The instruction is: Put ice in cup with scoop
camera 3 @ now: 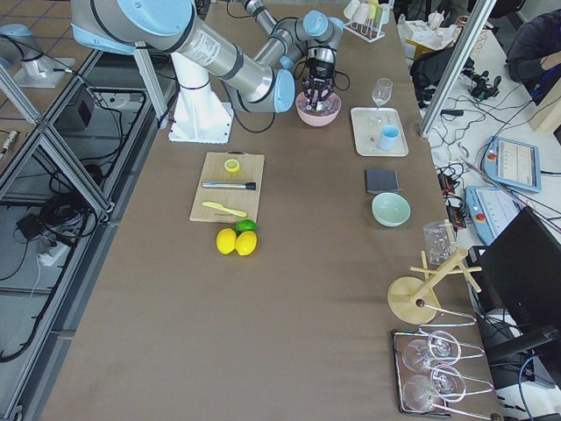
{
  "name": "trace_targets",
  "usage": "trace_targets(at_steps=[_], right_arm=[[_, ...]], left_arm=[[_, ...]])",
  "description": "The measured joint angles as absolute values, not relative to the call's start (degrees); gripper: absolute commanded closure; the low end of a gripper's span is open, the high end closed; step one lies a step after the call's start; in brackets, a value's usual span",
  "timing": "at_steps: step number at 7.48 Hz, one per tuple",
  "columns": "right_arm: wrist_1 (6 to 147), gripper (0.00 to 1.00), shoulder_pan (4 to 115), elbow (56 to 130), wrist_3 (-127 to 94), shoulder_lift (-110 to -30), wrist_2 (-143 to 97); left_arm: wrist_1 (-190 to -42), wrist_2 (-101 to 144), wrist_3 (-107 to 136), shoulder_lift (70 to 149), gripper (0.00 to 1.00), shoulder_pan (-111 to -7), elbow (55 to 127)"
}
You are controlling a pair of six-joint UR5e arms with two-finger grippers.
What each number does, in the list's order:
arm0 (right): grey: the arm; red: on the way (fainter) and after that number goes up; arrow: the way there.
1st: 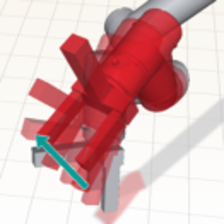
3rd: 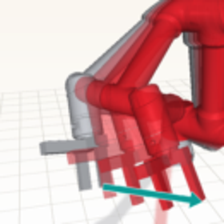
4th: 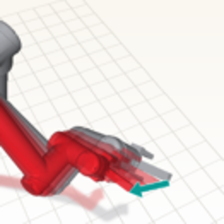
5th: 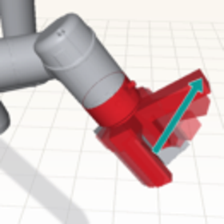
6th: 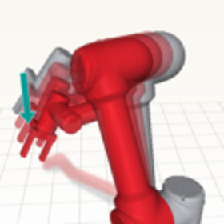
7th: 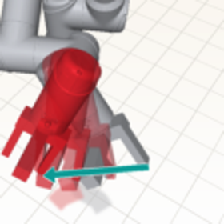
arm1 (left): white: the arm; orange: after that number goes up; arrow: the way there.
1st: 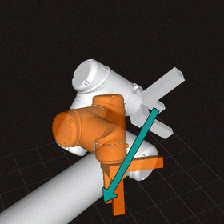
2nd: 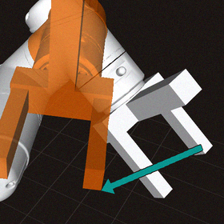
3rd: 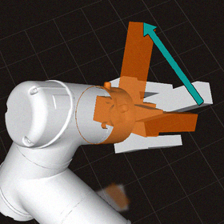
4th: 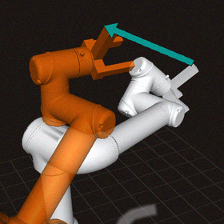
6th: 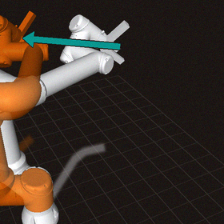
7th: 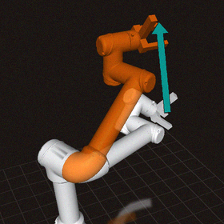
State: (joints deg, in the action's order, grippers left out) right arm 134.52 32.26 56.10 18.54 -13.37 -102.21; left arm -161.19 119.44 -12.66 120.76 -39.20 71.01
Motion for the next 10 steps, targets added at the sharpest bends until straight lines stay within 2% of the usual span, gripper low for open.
trace_targets(at_steps=[10], right_arm=[[128.16,1.00,32.08,59.78,18.40,-16.85,-103.93]], left_arm=[[-161.11,119.45,-12.66,120.59,0.03,-39.20,71.02]])
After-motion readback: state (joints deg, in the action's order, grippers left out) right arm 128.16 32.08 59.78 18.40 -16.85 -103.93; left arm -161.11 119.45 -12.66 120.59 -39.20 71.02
